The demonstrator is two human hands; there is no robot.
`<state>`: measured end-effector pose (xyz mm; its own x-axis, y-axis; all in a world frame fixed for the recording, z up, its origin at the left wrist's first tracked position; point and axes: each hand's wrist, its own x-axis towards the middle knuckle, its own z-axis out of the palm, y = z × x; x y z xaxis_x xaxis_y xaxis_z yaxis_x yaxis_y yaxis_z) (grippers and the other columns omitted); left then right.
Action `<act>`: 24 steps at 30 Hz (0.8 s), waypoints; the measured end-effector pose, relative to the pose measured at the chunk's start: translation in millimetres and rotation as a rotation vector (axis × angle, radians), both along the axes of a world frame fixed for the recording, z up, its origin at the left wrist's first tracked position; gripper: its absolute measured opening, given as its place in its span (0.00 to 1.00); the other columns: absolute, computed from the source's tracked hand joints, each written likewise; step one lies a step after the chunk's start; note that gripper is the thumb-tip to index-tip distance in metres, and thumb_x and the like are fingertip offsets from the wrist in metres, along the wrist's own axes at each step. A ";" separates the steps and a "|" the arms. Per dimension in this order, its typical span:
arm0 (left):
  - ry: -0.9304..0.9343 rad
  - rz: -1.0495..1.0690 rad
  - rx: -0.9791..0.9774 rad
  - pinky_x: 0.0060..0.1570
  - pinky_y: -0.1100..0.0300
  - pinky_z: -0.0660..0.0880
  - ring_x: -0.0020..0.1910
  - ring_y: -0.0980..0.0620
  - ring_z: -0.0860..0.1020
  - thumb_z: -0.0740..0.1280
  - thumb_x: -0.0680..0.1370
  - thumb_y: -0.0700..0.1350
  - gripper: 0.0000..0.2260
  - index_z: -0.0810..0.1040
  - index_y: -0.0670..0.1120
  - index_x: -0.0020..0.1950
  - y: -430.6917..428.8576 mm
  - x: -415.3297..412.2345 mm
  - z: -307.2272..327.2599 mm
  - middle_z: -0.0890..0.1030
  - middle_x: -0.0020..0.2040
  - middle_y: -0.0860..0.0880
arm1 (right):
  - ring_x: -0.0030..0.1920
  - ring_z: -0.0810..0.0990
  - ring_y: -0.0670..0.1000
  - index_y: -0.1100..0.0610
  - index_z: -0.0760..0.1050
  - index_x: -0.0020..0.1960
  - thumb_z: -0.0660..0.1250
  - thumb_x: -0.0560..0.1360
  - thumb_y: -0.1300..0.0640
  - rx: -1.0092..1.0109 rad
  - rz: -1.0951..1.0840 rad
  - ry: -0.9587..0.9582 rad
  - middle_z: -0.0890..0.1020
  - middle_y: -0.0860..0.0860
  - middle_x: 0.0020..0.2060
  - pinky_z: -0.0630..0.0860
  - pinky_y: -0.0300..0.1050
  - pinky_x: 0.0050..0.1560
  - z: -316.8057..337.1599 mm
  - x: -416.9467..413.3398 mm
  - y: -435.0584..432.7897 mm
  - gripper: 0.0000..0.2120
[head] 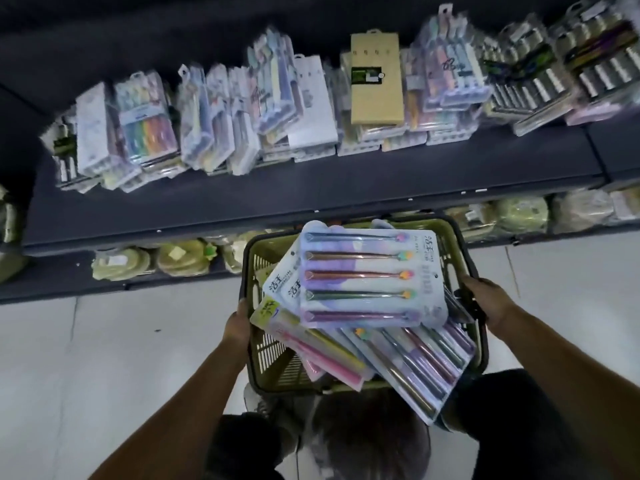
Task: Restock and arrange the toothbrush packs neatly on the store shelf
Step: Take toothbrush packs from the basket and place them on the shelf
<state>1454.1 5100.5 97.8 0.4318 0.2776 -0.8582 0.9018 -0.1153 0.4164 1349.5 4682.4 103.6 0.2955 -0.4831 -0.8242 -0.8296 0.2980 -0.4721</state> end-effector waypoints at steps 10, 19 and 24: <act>-0.008 -0.082 0.028 0.45 0.50 0.75 0.39 0.41 0.79 0.57 0.82 0.59 0.26 0.81 0.38 0.44 23.4 -2.4 -134.7 0.81 0.40 0.36 | 0.40 0.79 0.60 0.65 0.75 0.59 0.64 0.80 0.49 -0.008 0.080 0.058 0.80 0.60 0.43 0.76 0.51 0.44 -125.8 -8.5 17.5 0.19; -0.042 -0.097 0.173 0.55 0.37 0.77 0.47 0.35 0.82 0.56 0.78 0.68 0.31 0.83 0.42 0.47 44.8 -2.5 -237.5 0.83 0.45 0.35 | 0.47 0.76 0.58 0.63 0.72 0.55 0.56 0.81 0.40 -0.159 0.015 0.061 0.78 0.58 0.48 0.71 0.49 0.53 -209.1 8.4 43.9 0.24; -0.025 -0.134 0.248 0.52 0.43 0.78 0.44 0.36 0.81 0.52 0.78 0.70 0.37 0.81 0.36 0.45 37.7 4.0 -240.4 0.82 0.42 0.34 | 0.59 0.76 0.63 0.67 0.74 0.64 0.51 0.82 0.39 -0.259 0.002 0.035 0.77 0.65 0.61 0.70 0.53 0.63 -227.4 23.1 46.6 0.32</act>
